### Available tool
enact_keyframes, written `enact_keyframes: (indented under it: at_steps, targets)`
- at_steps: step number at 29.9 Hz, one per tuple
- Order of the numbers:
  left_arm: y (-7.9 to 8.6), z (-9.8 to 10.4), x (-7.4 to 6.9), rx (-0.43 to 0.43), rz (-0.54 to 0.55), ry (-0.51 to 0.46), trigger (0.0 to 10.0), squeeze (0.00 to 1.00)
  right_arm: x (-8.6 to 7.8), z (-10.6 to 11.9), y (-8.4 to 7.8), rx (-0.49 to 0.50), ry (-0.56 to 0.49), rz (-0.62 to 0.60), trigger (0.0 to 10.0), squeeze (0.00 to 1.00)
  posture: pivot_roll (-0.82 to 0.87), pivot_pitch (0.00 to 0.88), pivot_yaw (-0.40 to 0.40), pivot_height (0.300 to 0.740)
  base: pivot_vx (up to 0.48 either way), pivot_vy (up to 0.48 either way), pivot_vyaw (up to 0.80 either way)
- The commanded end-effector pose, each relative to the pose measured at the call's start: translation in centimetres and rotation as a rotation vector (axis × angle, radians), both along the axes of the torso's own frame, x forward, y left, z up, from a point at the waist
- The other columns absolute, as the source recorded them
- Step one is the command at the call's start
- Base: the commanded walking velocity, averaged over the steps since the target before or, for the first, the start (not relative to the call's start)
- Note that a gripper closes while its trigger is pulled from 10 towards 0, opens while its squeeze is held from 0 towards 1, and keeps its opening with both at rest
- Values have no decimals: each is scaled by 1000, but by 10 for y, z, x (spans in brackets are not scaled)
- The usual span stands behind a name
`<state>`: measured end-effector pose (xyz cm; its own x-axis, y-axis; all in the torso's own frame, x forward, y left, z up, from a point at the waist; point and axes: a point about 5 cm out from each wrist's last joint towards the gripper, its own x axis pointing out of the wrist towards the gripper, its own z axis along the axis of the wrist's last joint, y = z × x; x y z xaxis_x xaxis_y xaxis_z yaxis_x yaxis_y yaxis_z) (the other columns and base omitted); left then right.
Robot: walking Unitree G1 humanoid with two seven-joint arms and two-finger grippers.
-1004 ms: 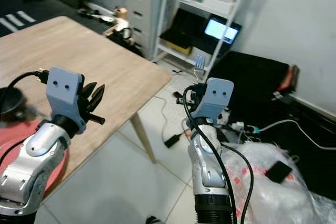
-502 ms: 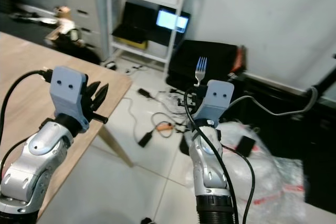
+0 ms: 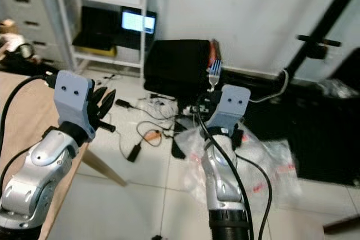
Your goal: Setting the table
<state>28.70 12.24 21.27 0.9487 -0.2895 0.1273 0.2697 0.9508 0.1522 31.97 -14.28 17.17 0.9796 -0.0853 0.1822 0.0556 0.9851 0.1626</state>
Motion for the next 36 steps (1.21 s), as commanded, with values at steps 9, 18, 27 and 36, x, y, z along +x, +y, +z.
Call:
enact_keyframes:
  at_steps: [9, 18, 27, 36]
  targets:
    - [-5, -5, -1, -1, -24, 18, 10000, 0, 0, -3, -4, -12, 12, -19, 10000, 0, 60, 52, 26, 740, 0, 0, -800]
    - [-6, -7, -1, 3, -37, 22, 10000, 0, -2, -5, -5, -17, 15, -23, 10000, 0, 56, 50, 29, 740, 0, 0, -800]
    - [-7, -8, 1, 2, -43, 22, 10000, 0, -2, -4, -8, -33, 12, -24, 10000, 0, 46, 43, 30, 740, 0, 0, -800]
    - [-7, -7, 2, 3, -50, 17, 10000, 0, -2, -4, -7, -36, 12, -23, 10000, 0, 47, 38, 31, 740, 0, 0, -800]
